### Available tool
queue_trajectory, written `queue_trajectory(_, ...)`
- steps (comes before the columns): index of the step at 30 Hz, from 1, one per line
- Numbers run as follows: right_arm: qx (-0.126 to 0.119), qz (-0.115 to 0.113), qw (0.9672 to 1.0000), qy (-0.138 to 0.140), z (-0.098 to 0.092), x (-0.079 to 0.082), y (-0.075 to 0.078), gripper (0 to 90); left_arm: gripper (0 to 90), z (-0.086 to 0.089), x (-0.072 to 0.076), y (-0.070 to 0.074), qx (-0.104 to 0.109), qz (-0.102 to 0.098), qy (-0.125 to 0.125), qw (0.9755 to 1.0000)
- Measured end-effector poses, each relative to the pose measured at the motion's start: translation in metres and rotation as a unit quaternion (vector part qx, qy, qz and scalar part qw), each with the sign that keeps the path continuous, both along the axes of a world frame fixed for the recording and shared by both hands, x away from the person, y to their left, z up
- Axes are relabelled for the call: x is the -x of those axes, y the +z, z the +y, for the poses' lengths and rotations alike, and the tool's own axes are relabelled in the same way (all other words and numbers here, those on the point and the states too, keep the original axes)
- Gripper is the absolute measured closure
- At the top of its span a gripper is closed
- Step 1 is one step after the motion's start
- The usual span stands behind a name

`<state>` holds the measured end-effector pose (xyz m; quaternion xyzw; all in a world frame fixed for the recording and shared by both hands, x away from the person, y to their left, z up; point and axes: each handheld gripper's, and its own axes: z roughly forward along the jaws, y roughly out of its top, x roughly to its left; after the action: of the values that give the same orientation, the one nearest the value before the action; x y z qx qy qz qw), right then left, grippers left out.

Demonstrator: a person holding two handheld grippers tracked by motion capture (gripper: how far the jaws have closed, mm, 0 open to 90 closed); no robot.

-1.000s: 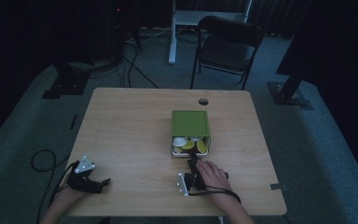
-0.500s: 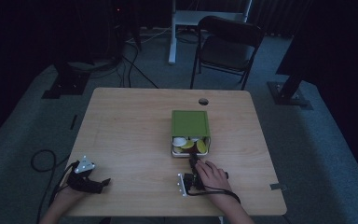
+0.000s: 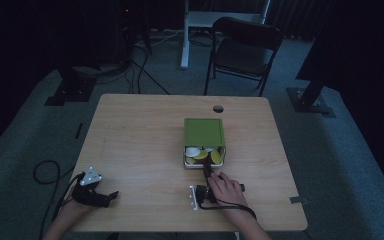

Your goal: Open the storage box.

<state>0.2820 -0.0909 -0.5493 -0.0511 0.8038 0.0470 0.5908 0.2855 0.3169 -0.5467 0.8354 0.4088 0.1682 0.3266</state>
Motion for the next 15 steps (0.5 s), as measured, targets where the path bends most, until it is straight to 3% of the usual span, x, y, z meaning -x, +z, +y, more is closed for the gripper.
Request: queue_trajectory(15, -0.003, -0.005, 1.0, 0.0, -0.001, 0.0095, -0.0016, 71.9, 0.0, 0.0, 0.0, 0.0, 0.0, 0.0, 0.0, 1.0)
